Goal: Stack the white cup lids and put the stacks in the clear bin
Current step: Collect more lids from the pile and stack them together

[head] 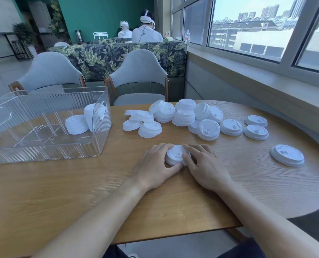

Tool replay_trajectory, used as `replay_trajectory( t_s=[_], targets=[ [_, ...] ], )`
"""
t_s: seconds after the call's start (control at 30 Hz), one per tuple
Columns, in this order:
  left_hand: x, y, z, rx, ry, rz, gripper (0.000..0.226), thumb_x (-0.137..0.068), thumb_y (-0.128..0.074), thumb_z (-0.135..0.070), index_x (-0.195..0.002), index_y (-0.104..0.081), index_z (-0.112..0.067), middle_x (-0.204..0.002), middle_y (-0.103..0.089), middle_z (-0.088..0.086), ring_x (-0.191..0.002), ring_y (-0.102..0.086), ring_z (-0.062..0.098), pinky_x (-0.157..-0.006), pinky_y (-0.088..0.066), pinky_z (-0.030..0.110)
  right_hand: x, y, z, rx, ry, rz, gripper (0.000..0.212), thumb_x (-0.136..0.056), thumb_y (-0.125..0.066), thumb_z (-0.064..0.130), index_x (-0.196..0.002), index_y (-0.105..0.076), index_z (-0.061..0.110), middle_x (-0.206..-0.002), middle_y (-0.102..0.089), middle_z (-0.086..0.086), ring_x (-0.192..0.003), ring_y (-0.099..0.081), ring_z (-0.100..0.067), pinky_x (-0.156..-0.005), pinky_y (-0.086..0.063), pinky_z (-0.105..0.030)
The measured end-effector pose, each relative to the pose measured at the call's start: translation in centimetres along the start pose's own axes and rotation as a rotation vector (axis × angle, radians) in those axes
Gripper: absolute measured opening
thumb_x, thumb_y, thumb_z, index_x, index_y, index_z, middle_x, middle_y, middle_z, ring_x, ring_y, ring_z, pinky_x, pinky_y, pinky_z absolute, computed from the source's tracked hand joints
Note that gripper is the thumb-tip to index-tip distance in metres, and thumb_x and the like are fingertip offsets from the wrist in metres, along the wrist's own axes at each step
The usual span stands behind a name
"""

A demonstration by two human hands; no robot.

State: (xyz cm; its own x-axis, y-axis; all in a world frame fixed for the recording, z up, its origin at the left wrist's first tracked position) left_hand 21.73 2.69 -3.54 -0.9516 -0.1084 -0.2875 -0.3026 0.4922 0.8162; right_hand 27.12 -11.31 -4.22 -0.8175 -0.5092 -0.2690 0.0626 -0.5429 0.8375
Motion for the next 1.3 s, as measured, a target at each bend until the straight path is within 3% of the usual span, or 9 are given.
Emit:
replay_trajectory(
  t_s=[0.2, 0.27, 0.37, 0.4, 0.5, 0.57, 0.8, 1.0, 1.3],
  targets=[
    [-0.4, -0.4, 0.0, -0.014, -0.022, 0.011, 0.079, -0.083, -0.067, -0.069, -0.150, -0.042, -0.036, -0.145, -0.047, -0.017, -0.133, -0.039, 0.006, -0.113, -0.034, 0.031, -0.4, 1.4, -1.8, -0.174, -0.074, -0.127, 0.042, -0.100, -0.052, 0.043, -0.137, -0.059, 0.022, -0.140, -0.055, 0.009, -0.133, -0.044, -0.012, -0.112, -0.037, -0.034],
    [-0.8, -0.5, 0.3, -0.005, -0.010, 0.004, 0.079, -0.083, -0.068, -0.069, -0.150, -0.041, -0.036, -0.143, -0.049, -0.017, -0.132, -0.040, 0.007, -0.111, -0.033, 0.029, -0.6, 2.3, -2.9, -0.225, -0.122, -0.198, 0.036, -0.099, -0.056, 0.039, -0.131, -0.061, 0.022, -0.136, -0.056, 0.007, -0.119, -0.055, -0.015, -0.105, -0.043, -0.036],
    [-1.6, -0.5, 0.8, 0.016, 0.017, -0.004, 0.081, -0.083, -0.069, -0.067, -0.151, -0.040, -0.033, -0.143, -0.049, -0.018, -0.133, -0.040, 0.006, -0.110, -0.033, 0.027, -0.9, 3.7, -4.1, -0.245, -0.151, -0.285, 0.029, -0.097, -0.060, 0.024, -0.126, -0.062, 0.020, -0.132, -0.052, 0.007, -0.088, -0.060, -0.004, -0.087, -0.042, -0.026],
    [-1.8, -0.6, 1.0, 0.029, 0.025, 0.000, 0.082, -0.083, -0.070, -0.066, -0.151, -0.040, -0.033, -0.144, -0.049, -0.018, -0.134, -0.039, 0.006, -0.111, -0.033, 0.027, -1.1, 4.1, -4.5, -0.236, -0.153, -0.313, 0.032, -0.095, -0.061, 0.018, -0.127, -0.061, 0.019, -0.133, -0.050, 0.006, -0.090, -0.060, -0.006, -0.085, -0.039, -0.024],
    [-2.7, -0.8, 1.3, 0.057, 0.037, 0.010, 0.082, -0.082, -0.072, -0.064, -0.150, -0.040, -0.032, -0.145, -0.048, -0.018, -0.136, -0.039, 0.005, -0.113, -0.034, 0.030, -1.9, 5.1, -5.8, -0.201, -0.190, -0.385, 0.049, -0.090, -0.064, 0.013, -0.137, -0.051, 0.021, -0.135, -0.044, -0.001, -0.118, -0.052, -0.025, -0.089, -0.031, -0.020],
    [-3.4, -0.9, 1.6, 0.073, 0.043, 0.006, 0.081, -0.081, -0.073, -0.062, -0.149, -0.041, -0.032, -0.145, -0.048, -0.019, -0.136, -0.039, 0.005, -0.114, -0.036, 0.031, -2.5, 5.6, -6.4, -0.189, -0.199, -0.421, 0.060, -0.088, -0.069, 0.016, -0.143, -0.045, 0.018, -0.140, -0.042, -0.007, -0.130, -0.040, -0.025, -0.097, -0.027, -0.019],
    [-5.8, -1.6, 2.2, 0.093, 0.070, 0.008, 0.081, -0.076, -0.074, -0.062, -0.146, -0.043, -0.036, -0.141, -0.051, -0.021, -0.132, -0.045, 0.007, -0.110, -0.041, 0.034, -5.3, 4.8, -8.4, -0.130, -0.233, -0.364, 0.090, -0.082, -0.078, 0.039, -0.154, -0.029, 0.013, -0.153, -0.033, -0.005, -0.143, -0.029, -0.023, -0.116, -0.032, -0.039],
    [-6.5, -1.8, 2.0, 0.077, 0.065, 0.013, 0.088, -0.074, -0.075, -0.068, -0.149, -0.040, -0.037, -0.146, -0.047, -0.023, -0.136, -0.041, 0.003, -0.111, -0.039, 0.032, -7.0, 4.2, -8.7, -0.066, -0.223, -0.323, 0.090, -0.083, -0.075, 0.043, -0.154, -0.027, 0.015, -0.153, -0.034, -0.005, -0.142, -0.027, -0.023, -0.114, -0.032, -0.040],
    [-6.1, -1.7, 2.3, 0.175, 0.090, 0.015, 0.085, -0.073, -0.078, -0.060, -0.146, -0.043, -0.036, -0.142, -0.049, -0.019, -0.132, -0.045, 0.004, -0.111, -0.041, 0.034, -6.3, 4.5, -7.7, -0.031, -0.217, -0.323, 0.079, -0.087, -0.071, 0.041, -0.151, -0.031, 0.019, -0.148, -0.033, -0.003, -0.137, -0.027, -0.021, -0.106, -0.037, -0.040]
  ],
)
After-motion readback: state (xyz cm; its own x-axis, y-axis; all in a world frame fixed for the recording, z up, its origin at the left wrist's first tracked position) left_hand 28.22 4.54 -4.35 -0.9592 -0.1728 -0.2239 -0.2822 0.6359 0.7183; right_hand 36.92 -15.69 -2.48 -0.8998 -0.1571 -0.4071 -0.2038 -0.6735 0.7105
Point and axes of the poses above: each hand's wrist, its own x-axis away from the middle knuckle, its own y-axis out of the back of the hand, z = x × y, the point moved 10 cm from there along -x, towards the middle knuckle
